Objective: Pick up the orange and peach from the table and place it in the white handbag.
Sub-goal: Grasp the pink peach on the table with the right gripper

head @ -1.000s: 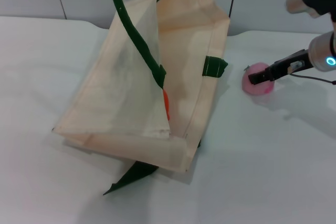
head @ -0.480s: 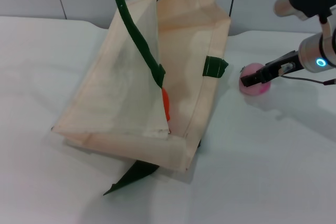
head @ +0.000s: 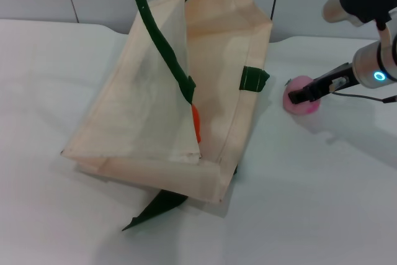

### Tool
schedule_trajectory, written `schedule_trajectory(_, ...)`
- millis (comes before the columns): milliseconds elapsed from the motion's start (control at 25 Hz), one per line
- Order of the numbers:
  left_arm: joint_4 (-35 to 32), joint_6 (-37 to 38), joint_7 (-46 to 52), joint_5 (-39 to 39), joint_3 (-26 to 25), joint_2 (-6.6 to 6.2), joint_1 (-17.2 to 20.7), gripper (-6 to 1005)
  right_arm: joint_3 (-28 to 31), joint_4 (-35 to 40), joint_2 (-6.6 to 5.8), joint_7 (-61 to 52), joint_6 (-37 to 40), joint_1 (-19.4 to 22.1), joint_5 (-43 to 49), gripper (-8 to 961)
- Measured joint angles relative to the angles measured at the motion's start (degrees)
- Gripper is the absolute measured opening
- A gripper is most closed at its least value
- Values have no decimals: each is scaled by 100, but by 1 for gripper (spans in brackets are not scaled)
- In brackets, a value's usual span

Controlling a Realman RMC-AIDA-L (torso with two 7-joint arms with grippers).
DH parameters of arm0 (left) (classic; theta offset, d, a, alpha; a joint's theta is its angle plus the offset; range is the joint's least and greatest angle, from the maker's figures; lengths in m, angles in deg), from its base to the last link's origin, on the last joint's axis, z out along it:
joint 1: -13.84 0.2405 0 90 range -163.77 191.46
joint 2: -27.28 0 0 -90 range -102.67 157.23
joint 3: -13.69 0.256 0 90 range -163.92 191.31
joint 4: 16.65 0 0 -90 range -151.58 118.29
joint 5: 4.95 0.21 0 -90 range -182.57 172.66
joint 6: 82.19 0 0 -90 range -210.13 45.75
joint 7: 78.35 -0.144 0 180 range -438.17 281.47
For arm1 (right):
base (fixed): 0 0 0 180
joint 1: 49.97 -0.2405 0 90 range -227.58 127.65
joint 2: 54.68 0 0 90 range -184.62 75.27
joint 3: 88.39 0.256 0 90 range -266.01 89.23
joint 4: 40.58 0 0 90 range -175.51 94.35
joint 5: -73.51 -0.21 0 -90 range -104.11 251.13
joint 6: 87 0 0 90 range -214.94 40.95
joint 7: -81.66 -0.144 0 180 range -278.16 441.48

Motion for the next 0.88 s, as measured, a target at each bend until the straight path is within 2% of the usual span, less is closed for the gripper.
schedule_trajectory(400, 0, -4, -4, 6, 7, 0, 40, 183, -32, 13, 1, -1, -1, 47, 24, 554)
schedule_trajectory(880, 0, -38, -38, 43, 12, 0, 92, 192, 32, 219, 1, -8, -9, 67, -22, 507)
